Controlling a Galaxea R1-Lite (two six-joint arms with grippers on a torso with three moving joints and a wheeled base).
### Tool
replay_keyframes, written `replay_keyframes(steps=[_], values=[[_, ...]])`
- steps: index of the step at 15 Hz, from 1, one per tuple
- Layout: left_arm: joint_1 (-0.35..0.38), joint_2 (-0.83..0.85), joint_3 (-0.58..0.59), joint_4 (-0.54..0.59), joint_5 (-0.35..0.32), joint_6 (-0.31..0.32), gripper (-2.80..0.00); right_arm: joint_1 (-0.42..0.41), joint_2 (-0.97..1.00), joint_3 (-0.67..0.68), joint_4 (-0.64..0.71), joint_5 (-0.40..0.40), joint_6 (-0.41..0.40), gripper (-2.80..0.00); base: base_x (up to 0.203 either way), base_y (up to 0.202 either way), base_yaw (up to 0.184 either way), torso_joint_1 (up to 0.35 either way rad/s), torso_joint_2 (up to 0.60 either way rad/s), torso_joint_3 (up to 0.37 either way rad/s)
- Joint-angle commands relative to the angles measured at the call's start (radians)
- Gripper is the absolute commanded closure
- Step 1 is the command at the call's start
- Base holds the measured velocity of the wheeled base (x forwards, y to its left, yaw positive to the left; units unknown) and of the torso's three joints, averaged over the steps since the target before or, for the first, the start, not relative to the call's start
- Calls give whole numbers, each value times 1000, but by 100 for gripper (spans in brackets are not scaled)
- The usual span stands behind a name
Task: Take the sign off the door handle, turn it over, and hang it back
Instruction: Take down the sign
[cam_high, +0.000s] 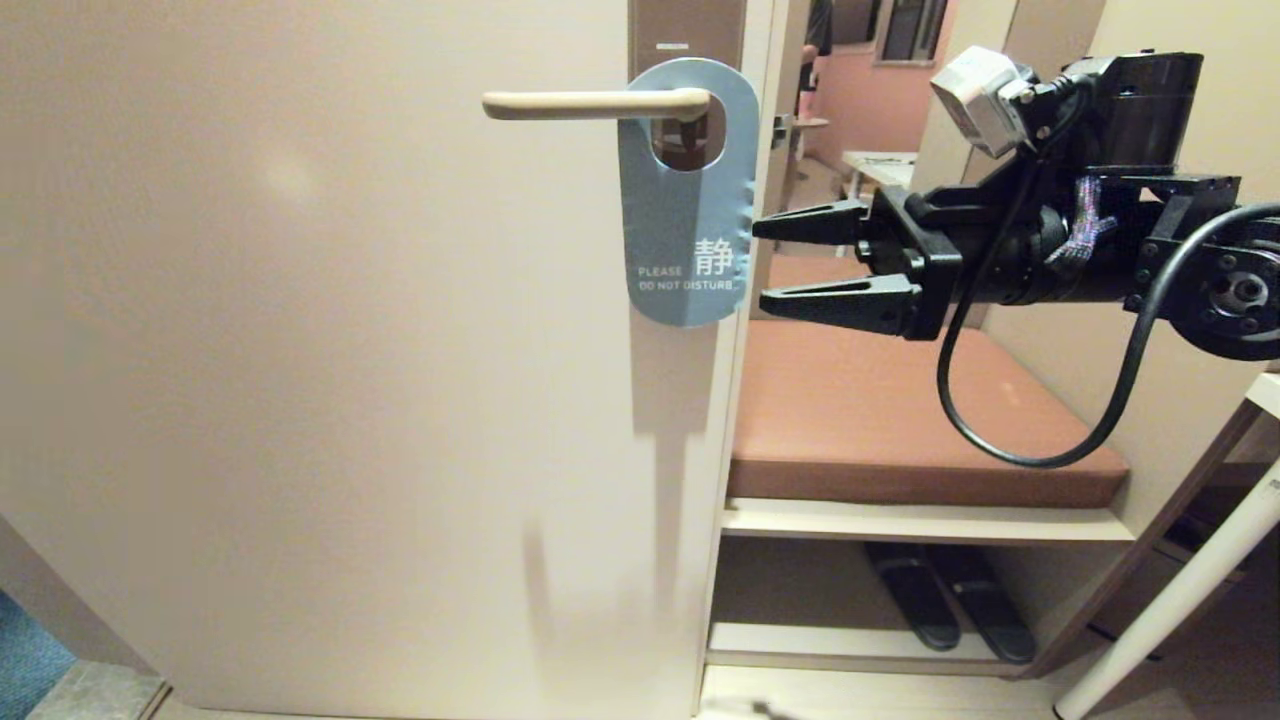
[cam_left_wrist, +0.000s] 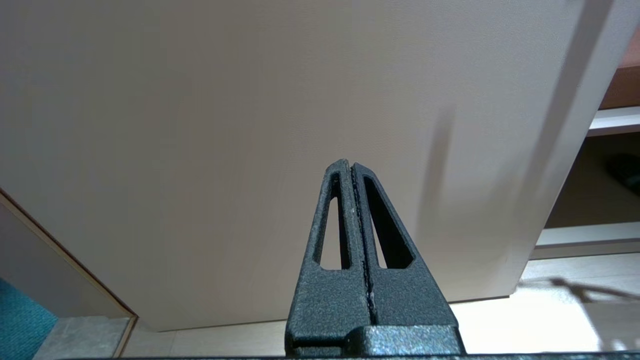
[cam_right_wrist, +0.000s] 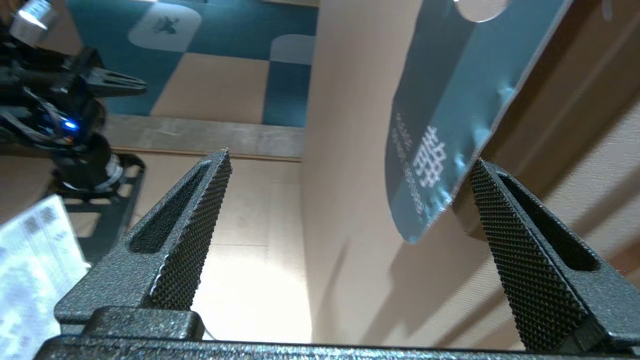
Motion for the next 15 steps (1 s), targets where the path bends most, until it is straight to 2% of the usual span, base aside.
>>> replay_keyframes(steps=[1,6,15], values=[[0,1,0,0,0,1,0,10,4,-3,-4,12,15,-280,0,0,0,0,0,0],[0,1,0,0,0,1,0,40,18,-36,-4,21,66,-280,0,0,0,0,0,0],[0,1,0,0,0,1,0,38,46,-52,-9,20,64,-280,0,0,0,0,0,0]])
